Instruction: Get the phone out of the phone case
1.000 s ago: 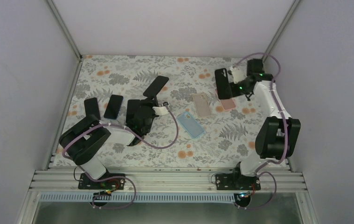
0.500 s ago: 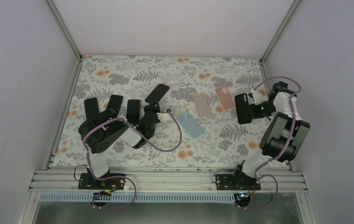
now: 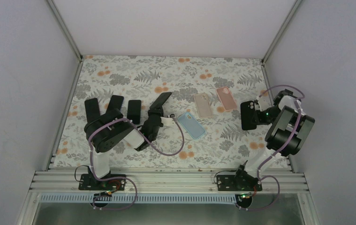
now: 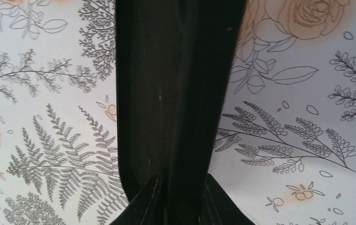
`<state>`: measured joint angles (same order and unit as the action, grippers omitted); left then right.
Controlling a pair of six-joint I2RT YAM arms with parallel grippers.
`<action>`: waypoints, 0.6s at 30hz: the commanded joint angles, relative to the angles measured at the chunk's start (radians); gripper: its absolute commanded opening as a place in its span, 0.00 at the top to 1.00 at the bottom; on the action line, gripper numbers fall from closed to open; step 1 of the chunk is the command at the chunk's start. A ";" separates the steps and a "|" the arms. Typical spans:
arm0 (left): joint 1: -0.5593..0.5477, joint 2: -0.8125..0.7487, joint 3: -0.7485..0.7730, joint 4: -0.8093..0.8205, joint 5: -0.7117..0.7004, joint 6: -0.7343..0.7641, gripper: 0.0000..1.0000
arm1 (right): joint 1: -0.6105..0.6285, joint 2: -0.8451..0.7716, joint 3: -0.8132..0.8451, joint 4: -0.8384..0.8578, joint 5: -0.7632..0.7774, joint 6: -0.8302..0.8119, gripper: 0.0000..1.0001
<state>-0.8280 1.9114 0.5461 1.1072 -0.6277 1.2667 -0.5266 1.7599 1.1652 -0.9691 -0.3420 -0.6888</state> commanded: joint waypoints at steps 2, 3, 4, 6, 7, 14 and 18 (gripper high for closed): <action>-0.018 -0.011 0.033 -0.122 0.073 -0.062 0.74 | -0.028 0.033 -0.015 0.042 0.058 -0.022 0.79; -0.022 -0.014 0.030 -0.134 0.085 -0.066 0.72 | -0.030 0.034 -0.013 0.044 0.063 -0.022 0.78; -0.029 -0.017 0.030 -0.159 0.095 -0.070 0.70 | -0.031 0.034 -0.011 0.045 0.069 -0.022 0.75; -0.040 -0.025 0.023 -0.204 0.113 -0.082 0.60 | -0.033 0.032 -0.008 0.049 0.086 -0.021 0.68; -0.047 -0.032 0.021 -0.216 0.117 -0.096 0.56 | -0.033 0.032 -0.005 0.052 0.094 -0.020 0.65; -0.088 -0.054 0.052 -0.403 0.165 -0.178 0.37 | -0.033 0.023 0.008 0.043 0.128 -0.028 0.46; -0.106 -0.154 0.094 -0.630 0.272 -0.273 0.16 | -0.032 -0.043 0.018 0.059 0.184 -0.027 0.25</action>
<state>-0.9134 1.8362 0.6010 0.7311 -0.4767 1.1065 -0.5514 1.7840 1.1641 -0.9264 -0.2173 -0.7052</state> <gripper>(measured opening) 0.765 0.646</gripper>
